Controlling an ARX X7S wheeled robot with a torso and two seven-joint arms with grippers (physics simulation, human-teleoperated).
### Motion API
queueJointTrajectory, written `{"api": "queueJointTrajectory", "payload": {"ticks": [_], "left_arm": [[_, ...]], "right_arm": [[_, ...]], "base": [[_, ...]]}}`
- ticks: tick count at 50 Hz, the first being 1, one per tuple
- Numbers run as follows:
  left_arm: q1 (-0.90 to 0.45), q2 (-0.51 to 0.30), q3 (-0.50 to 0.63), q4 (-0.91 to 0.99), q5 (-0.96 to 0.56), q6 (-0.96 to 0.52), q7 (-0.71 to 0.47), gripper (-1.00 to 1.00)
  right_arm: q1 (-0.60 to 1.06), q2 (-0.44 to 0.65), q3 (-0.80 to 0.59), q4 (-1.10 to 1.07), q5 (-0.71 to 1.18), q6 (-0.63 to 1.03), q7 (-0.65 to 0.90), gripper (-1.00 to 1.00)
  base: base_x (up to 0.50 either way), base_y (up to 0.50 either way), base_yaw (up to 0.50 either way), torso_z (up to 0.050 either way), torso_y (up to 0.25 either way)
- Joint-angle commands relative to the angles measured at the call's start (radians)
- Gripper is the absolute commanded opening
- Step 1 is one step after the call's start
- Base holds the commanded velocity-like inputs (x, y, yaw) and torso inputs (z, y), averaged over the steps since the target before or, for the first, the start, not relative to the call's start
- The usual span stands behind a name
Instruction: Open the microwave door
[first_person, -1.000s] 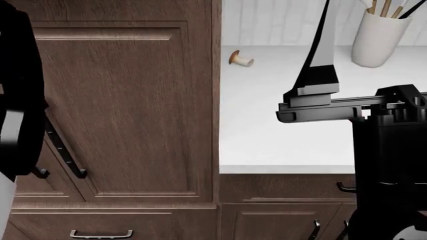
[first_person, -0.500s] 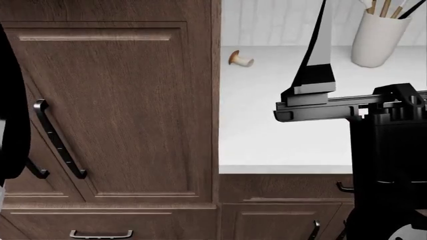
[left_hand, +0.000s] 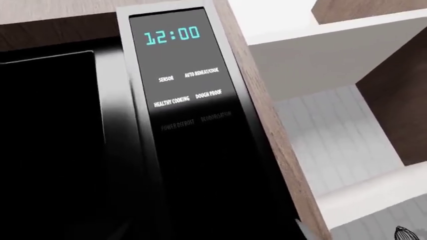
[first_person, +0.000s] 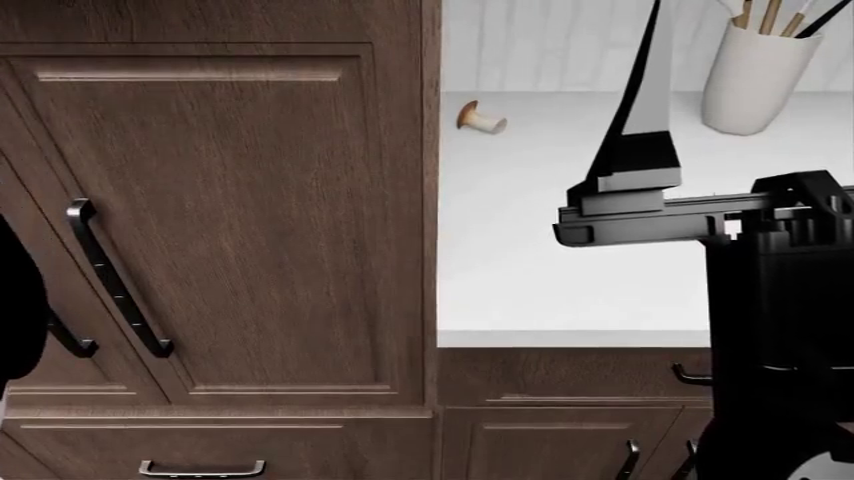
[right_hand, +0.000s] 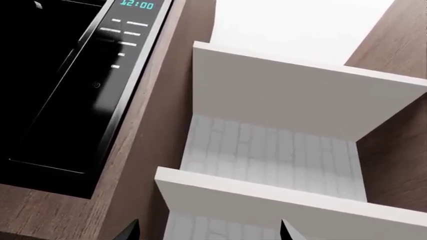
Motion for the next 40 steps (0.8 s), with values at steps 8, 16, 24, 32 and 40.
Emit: {"api": "queueJointTrajectory", "payload": {"ticks": [8,16,24,32,40], "left_arm": [[0.012,-0.016,-0.148,0.342,-0.163,-0.316,-0.070,1.00],[-0.004,-0.002,-0.192,0.396,-0.215,-0.383,-0.094,1.00],[-0.027,0.012,-0.203,0.407,-0.331,-0.404,-0.177,1.00],[-0.068,0.056,-0.167,0.377,-0.422,-0.387,-0.250,1.00],[-0.067,0.132,-0.101,0.354,-0.453,-0.351,-0.271,1.00]], "right_arm": [[-0.016,0.000,0.020,-0.001,0.026,-0.016,0.002,1.00],[-0.011,0.000,0.015,-0.001,0.022,-0.010,0.004,1.00],[-0.015,0.000,0.021,-0.001,0.022,-0.018,0.003,1.00],[-0.015,0.000,0.031,-0.001,0.027,-0.023,0.002,1.00],[-0.016,0.000,0.043,-0.001,0.035,-0.028,0.000,1.00]], "base": [[0.00,0.00,0.00,0.000,0.000],[0.00,0.00,0.00,0.000,0.000],[0.00,0.00,0.00,0.000,0.000],[0.00,0.00,0.00,0.000,0.000],[0.00,0.00,0.00,0.000,0.000]]}}
